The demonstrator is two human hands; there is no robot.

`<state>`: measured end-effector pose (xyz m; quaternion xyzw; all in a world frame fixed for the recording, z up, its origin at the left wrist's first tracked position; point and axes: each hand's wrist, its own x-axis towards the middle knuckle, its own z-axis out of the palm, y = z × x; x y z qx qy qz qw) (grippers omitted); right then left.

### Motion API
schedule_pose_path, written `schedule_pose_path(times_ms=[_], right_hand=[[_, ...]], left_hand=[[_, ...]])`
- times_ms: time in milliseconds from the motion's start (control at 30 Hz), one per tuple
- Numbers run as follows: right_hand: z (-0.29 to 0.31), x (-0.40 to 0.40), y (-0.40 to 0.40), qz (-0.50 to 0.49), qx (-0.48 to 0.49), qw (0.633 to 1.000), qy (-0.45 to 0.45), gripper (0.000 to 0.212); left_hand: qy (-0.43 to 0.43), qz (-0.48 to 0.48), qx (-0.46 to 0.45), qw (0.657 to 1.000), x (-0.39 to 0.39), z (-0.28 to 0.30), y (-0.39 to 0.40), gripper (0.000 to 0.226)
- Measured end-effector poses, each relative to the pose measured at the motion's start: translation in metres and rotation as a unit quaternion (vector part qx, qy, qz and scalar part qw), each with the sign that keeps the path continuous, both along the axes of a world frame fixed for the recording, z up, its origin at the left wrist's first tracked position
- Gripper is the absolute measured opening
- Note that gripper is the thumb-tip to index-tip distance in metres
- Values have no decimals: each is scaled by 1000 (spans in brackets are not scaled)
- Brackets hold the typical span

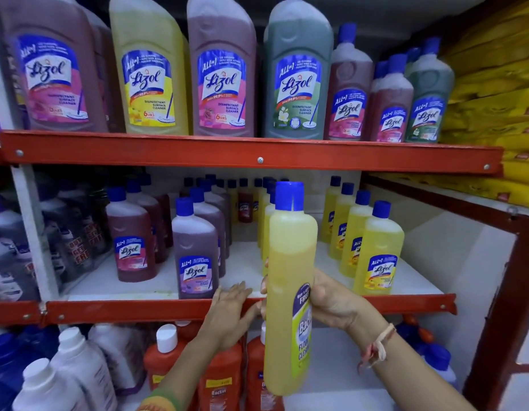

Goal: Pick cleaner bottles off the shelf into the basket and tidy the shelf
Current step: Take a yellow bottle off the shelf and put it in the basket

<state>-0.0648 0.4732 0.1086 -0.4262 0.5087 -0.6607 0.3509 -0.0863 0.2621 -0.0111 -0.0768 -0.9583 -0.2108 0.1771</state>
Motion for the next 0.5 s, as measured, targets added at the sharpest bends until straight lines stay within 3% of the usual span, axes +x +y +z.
schedule_pose_path(times_ms=[67,133,233,300,400,500], right_hand=[[1,-1,4,-46,1,999,17,84],[4,6,8,-97,13,995,31,88],[5,19,12,-169,29,983,61,83],[2,27,11,-199,33,976,81,79],[-12,32,6,-240,22,967,86,74],[-27,35,4,-256,10,964,73,57]], left_hand=[[21,-19,175,984,12,28,2,64],[65,-17,315,947,32,66,10,65],[83,-100,428,895,67,126,26,63],[64,-163,447,877,89,152,37,55],[38,-180,423,887,108,162,47,30],[35,-158,428,889,108,153,49,41]])
